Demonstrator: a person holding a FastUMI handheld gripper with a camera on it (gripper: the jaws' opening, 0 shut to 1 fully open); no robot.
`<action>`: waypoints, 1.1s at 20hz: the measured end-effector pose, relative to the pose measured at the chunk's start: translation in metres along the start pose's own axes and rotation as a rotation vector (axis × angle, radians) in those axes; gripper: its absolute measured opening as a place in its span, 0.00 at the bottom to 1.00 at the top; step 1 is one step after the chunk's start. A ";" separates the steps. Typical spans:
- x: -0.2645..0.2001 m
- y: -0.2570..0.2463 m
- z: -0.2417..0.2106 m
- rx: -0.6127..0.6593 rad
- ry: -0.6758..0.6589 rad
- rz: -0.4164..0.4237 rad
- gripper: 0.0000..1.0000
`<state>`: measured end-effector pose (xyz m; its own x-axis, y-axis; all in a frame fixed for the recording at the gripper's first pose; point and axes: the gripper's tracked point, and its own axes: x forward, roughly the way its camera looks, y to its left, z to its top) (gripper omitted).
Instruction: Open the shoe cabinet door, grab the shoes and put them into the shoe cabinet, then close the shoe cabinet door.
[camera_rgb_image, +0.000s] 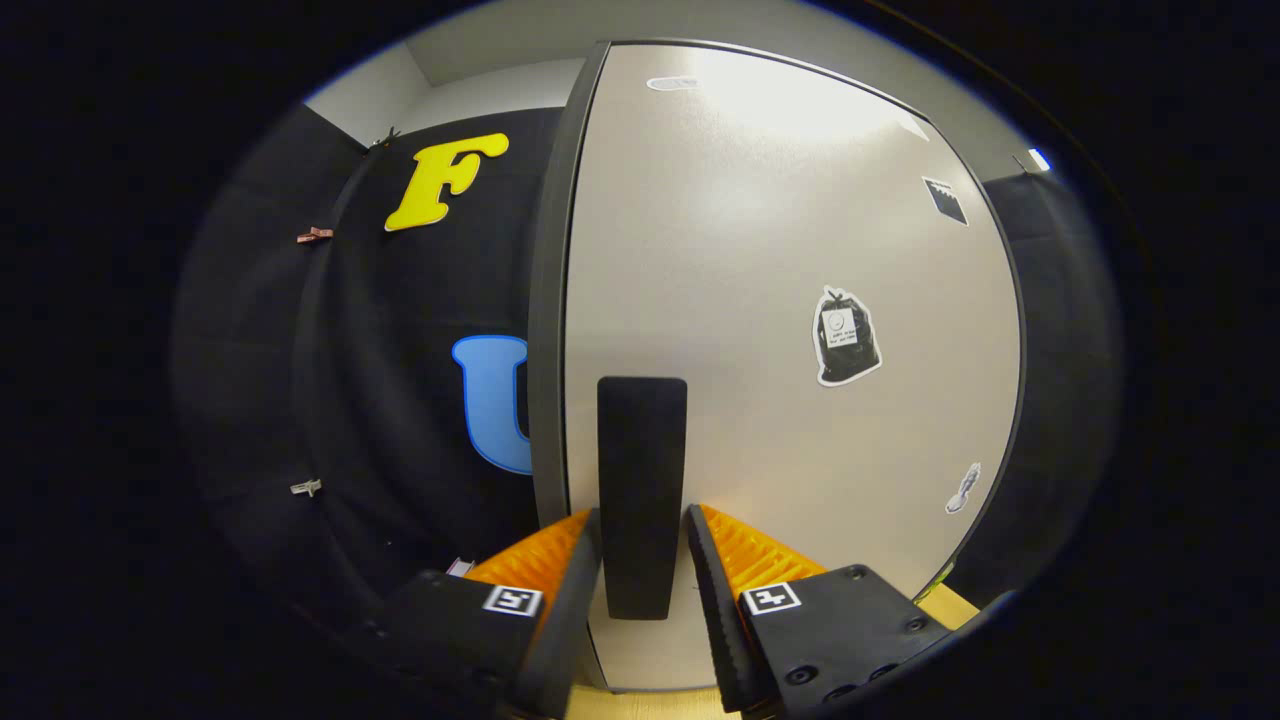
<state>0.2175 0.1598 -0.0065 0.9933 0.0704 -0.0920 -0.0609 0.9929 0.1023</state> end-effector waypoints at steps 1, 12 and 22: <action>0.000 0.002 -0.001 -0.015 0.004 0.010 0.52; -0.043 0.000 0.000 0.031 0.018 0.125 0.20; -0.139 -0.045 0.003 0.050 0.027 0.251 0.19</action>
<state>0.0822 0.1046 0.0049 0.9445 0.3174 -0.0843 -0.2997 0.9380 0.1744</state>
